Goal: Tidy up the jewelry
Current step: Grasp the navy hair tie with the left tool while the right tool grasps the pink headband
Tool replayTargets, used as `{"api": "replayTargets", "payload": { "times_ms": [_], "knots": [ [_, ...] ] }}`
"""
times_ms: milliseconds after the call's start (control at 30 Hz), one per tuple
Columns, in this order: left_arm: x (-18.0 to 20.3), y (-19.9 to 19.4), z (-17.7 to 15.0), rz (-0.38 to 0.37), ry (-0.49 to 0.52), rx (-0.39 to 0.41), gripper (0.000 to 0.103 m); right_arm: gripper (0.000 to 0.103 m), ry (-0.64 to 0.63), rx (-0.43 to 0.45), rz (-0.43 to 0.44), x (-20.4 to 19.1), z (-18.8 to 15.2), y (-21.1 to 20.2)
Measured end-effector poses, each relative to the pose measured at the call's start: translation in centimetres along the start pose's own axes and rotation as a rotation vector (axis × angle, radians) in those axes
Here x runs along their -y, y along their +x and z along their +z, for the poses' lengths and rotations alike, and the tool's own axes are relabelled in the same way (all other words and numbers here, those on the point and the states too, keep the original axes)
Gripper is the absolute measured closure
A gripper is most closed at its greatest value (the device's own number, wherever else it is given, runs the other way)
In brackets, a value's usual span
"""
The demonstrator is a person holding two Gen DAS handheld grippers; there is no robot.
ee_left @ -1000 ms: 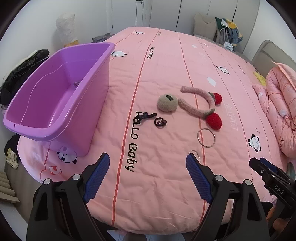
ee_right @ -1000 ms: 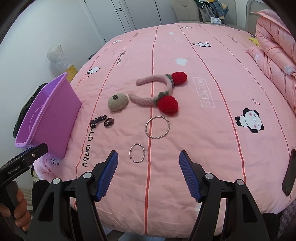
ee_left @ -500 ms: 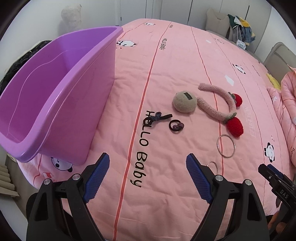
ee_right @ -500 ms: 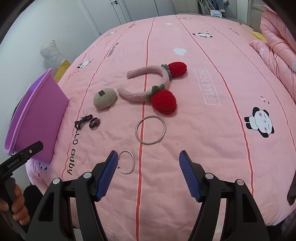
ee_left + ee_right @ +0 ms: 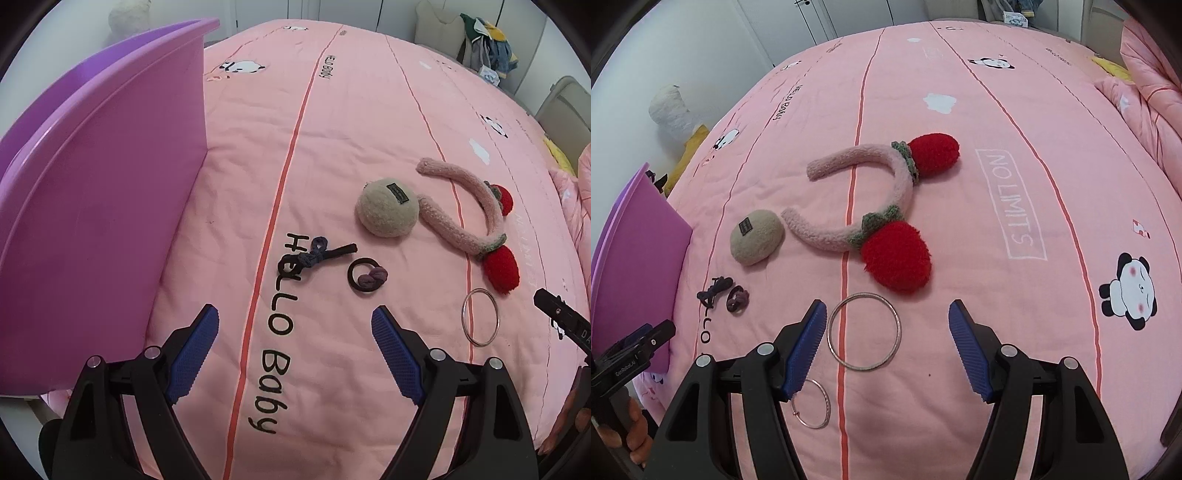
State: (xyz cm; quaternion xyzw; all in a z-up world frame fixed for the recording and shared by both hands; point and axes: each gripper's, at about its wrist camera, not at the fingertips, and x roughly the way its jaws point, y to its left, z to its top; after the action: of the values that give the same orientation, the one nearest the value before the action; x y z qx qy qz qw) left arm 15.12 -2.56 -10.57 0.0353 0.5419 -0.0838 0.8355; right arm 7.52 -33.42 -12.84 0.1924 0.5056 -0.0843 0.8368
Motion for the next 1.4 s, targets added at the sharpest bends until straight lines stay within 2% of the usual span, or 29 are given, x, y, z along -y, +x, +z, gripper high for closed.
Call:
{"api": "replayTargets", "payload": {
  "times_ms": [300, 767, 1167, 1400],
  "knots": [
    [0.4, 3.1, 1.5, 0.003, 0.009, -0.018, 0.020, 0.037, 0.042, -0.020, -0.003, 0.1, 3.7, 3.8],
    [0.4, 6.6, 2.9, 0.016, 0.019, -0.041, 0.020, 0.037, 0.073, -0.036, -0.010, 0.0, 7.8, 7.7],
    [-0.7, 8.9, 3.0, 0.026, 0.011, -0.064, 0.020, 0.037, 0.071, -0.074, -0.052, -0.4, 9.0, 10.8],
    [0.1, 10.4, 3.2, 0.034, 0.030, -0.071, 0.020, 0.037, 0.072, -0.101, -0.085, -0.6, 9.3, 12.7]
  ]
}}
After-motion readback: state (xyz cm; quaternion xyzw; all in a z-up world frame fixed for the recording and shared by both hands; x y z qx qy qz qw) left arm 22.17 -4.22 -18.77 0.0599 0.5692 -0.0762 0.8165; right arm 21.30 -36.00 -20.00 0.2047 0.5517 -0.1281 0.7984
